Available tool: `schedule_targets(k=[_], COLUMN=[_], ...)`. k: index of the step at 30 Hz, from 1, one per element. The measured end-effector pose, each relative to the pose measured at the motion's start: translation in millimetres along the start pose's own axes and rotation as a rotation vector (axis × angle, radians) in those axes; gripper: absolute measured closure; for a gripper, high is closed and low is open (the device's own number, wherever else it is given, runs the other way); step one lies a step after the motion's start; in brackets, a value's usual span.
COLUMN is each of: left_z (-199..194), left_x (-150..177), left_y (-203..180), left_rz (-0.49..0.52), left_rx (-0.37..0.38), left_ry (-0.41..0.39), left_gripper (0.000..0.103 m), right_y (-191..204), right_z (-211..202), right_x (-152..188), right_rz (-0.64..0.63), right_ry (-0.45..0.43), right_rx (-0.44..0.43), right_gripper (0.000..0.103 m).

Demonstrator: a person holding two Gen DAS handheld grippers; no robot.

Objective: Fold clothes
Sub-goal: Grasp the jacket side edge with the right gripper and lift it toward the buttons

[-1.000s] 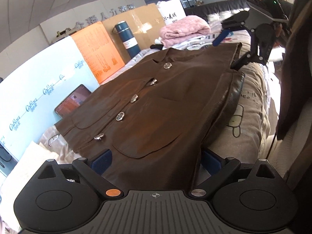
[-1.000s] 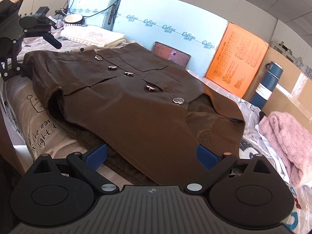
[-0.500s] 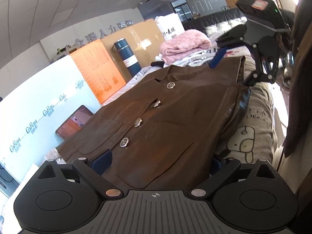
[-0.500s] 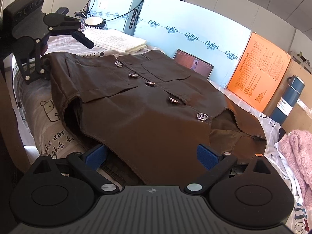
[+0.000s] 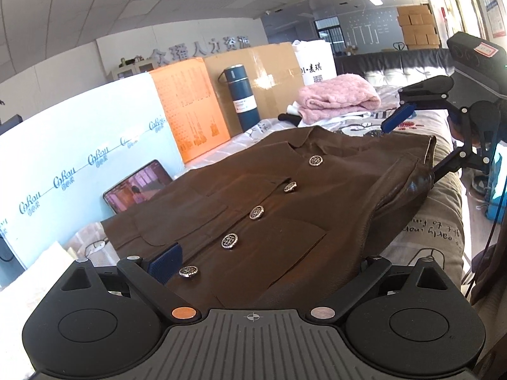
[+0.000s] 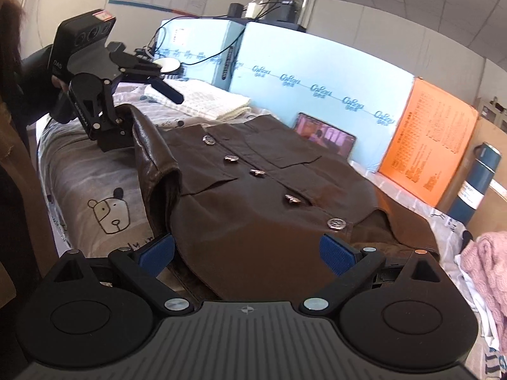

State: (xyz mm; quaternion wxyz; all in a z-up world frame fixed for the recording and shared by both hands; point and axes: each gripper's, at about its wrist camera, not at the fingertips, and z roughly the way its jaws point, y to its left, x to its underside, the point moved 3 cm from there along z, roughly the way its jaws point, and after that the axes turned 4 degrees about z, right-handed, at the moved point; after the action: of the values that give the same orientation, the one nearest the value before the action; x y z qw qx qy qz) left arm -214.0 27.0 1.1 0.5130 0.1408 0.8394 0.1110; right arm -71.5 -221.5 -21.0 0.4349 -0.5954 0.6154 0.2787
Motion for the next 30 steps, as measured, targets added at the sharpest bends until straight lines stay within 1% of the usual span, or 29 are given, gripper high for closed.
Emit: schedule_targets(k=[3,6,8,11,14,18,20,21,24,26,28,30], left_z=[2.8,6.1,6.3,5.2,1.9,-3.7,-7.9,-10.1,-17.6,-22.6,-22.8,-21.1], left_x=[1.7,4.0,5.3,5.0,5.2,7.9,10.5,11.8,15.0,17.2,22.5,28.9], left_y=[8.6,13.1,14.5,13.0,10.4,5.9,1.1,-2.1,-14.5,-22.9,-27.5,-24.2], left_rz=[-0.054,-0.079,-0.087,-0.083,-0.070,-0.052,-0.031,-0.015,0.062,0.114,0.174,0.201], left_rx=[0.038,0.047,0.051,0.051,0.054,0.059,0.066,0.073,0.098,0.114,0.071,0.005], left_ry=[-0.008,-0.003,-0.005,-0.008,-0.007,-0.004,-0.007,-0.012,-0.016,-0.018,0.017,0.047], left_gripper=[0.004,0.004,0.004,0.004,0.004,0.004,0.004,0.004,0.004,0.004,0.004,0.004], right_y=[-9.1,-7.8,-4.3,6.3,22.3,40.3,41.5,39.7,32.7,28.9,24.2,22.5], right_z=[-15.9,-29.1,-26.5,-3.8,31.4,76.7,87.0,89.4,94.5,95.2,94.4,91.6], right_x=[0.4,-2.8,-5.2,-12.4,-26.1,-39.0,-44.7,-48.4,-56.9,-58.6,-60.1,-59.5], right_rz=[0.045,0.066,0.074,0.058,0.011,-0.075,-0.069,-0.045,0.037,0.060,0.091,0.094], right_ry=[-0.026,-0.072,-0.084,-0.074,-0.049,0.015,0.016,0.005,-0.005,0.000,0.003,0.005], right_rx=[0.043,0.022,-0.019,-0.080,-0.122,-0.124,-0.113,-0.104,-0.078,-0.049,-0.034,-0.033], right_gripper=[0.004,0.004,0.004,0.004,0.004,0.005,0.006,0.006,0.005,0.005,0.005,0.005])
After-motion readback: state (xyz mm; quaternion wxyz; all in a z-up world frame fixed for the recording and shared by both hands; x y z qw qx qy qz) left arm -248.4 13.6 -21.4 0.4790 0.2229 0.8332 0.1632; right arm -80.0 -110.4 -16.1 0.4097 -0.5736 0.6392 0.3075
